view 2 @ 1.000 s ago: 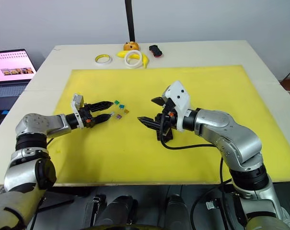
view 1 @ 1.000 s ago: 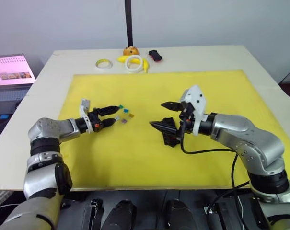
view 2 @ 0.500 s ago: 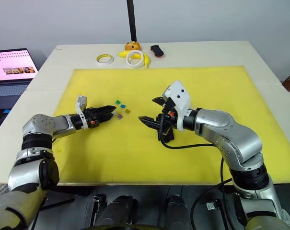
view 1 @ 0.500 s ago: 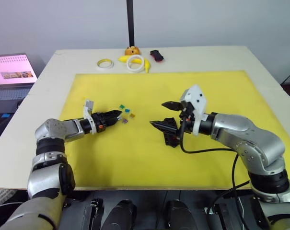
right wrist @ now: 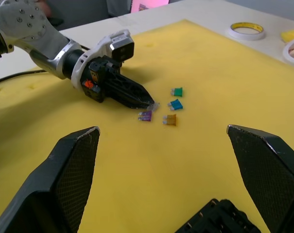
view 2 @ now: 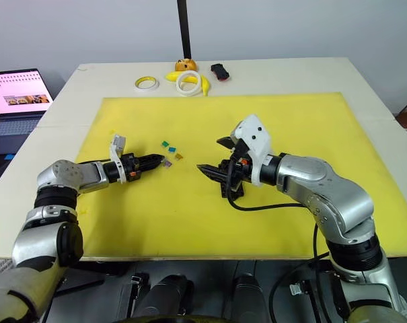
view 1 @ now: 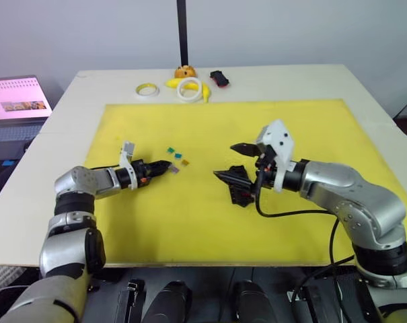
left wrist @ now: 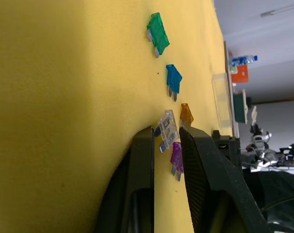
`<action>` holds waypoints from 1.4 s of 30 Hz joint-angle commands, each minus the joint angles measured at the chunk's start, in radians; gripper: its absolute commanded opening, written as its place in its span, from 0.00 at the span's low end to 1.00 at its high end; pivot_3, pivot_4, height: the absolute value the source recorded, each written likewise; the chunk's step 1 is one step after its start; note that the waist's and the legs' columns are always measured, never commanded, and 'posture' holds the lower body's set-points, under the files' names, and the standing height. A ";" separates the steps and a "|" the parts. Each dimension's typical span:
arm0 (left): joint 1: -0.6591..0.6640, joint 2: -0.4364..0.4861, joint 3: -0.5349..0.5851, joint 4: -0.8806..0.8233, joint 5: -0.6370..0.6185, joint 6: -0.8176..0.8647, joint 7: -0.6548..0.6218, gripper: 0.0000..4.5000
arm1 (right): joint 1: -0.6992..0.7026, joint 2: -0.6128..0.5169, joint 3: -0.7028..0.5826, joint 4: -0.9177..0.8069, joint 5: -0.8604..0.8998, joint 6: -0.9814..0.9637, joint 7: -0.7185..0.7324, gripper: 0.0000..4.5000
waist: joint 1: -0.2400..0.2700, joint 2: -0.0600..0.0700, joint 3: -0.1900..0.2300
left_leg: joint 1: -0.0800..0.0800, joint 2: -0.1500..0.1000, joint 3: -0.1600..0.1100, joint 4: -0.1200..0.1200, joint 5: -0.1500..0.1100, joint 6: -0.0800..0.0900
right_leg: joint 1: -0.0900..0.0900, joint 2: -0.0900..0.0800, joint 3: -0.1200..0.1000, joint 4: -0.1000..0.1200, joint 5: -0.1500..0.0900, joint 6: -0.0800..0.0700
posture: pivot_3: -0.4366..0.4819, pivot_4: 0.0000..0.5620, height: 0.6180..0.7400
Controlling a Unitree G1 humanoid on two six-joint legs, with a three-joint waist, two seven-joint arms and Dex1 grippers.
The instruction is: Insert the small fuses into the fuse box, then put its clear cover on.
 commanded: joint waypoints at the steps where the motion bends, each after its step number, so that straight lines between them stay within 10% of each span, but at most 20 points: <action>1: 0.038 -0.004 -0.055 0.042 0.072 -0.038 0.028 0.14 | 0.001 -0.007 -0.026 -0.040 0.007 -0.007 -0.002 1.00 | 0.000 0.001 -0.001 | 0.000 0.000 0.000 0.000 0.000 0.000 | 0.000 0.000 0.000 0.000 0.000 0.000 | 0.48 0.27 1.00; 3: 0.032 0.000 -0.032 0.067 0.071 -0.060 0.045 0.01 | 0.004 -0.009 -0.026 -0.044 0.007 -0.006 -0.002 1.00 | 0.001 0.003 -0.004 | 0.000 0.000 0.000 0.000 0.000 0.000 | 0.000 0.000 0.000 0.000 0.000 0.000 | 0.48 0.27 1.00; 17: -0.016 0.123 0.192 -0.295 -0.238 0.263 -0.001 0.00 | 0.001 0.072 -0.179 -0.035 0.220 0.080 -0.059 1.00 | -0.056 0.003 -0.005 | -0.003 0.009 0.000 -0.005 0.001 -0.002 | -0.005 0.004 0.000 0.001 0.000 -0.001 | 0.48 0.27 1.00; 24: -0.011 -0.062 0.191 -0.645 -0.418 0.397 0.078 0.00 | -0.025 0.199 -0.287 0.014 0.529 0.181 -0.258 1.00 | -0.046 0.003 -0.005 | -0.003 0.007 -0.002 -0.003 0.000 -0.001 | -0.002 0.003 0.000 -0.001 0.000 0.000 | 0.48 0.27 1.00; 35: -0.018 -0.311 0.291 -0.700 -0.583 0.420 0.329 0.00 | -0.005 0.246 -0.278 0.022 0.879 0.090 -0.590 1.00 | -0.053 0.003 -0.005 | -0.002 0.008 0.001 -0.005 0.000 -0.001 | -0.005 0.004 0.003 -0.001 0.000 0.000 | 0.48 0.27 1.00; 40: -0.016 -0.318 0.261 -0.707 -0.623 0.412 0.360 0.00 | -0.003 0.243 -0.241 0.027 0.936 0.032 -0.657 0.49 | -0.048 0.002 -0.005 | -0.002 0.007 0.001 -0.004 0.000 -0.001 | -0.004 0.004 0.003 -0.001 0.000 0.000 | 0.48 0.27 1.00; 42: -0.025 -0.301 0.268 -0.676 -0.639 0.405 0.362 0.00 | -0.009 0.242 -0.233 0.038 0.958 0.007 -0.682 0.49 | -0.050 0.002 -0.005 | -0.002 0.007 0.001 -0.004 0.000 -0.001 | -0.004 0.004 0.003 -0.001 0.000 0.000 | 0.48 0.27 1.00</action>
